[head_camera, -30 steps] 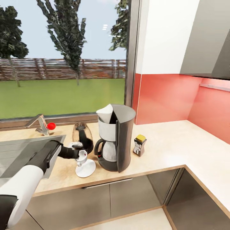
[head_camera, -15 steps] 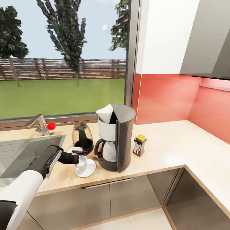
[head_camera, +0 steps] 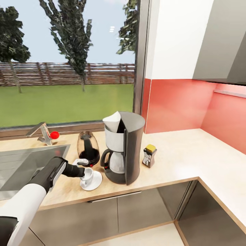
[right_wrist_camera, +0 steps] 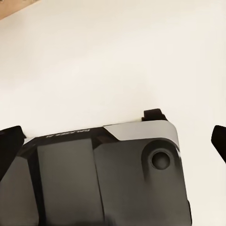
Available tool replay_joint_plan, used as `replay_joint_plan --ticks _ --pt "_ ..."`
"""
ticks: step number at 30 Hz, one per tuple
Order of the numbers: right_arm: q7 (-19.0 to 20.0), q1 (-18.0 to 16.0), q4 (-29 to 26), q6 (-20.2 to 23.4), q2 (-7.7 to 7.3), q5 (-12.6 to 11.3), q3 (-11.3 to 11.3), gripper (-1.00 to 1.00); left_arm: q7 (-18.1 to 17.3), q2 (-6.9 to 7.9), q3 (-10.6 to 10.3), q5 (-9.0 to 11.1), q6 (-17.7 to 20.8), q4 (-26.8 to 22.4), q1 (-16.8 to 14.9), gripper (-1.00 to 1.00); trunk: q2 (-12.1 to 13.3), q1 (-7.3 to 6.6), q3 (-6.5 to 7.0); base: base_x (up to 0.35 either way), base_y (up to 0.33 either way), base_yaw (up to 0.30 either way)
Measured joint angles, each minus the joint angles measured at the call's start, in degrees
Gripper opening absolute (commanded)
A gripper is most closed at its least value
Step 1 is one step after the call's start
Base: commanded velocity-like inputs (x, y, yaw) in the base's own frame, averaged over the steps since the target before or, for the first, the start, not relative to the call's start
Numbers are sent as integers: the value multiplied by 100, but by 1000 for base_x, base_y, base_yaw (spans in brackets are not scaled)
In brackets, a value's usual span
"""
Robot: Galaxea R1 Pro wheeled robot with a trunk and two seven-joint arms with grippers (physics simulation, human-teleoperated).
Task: Set up a coffee station on the kitchen countertop: keep the coffee maker on the countertop, move the bottle of coffee from the kitchen shelf to the counter next to the coffee maker, place a paper coffee filter on top of the coffee maker, put the saucer next to the coffee maker with the coffee cup on the saucer, and place the electric kettle next to the coffee maker.
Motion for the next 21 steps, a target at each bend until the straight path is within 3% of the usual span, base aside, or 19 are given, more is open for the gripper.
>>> replay_joint_plan --ticks 21 --pt "0 1 0 1 0 0 -1 100 -30 -2 0 7 0 0 2 -100 0 1 0 40 -1 0"
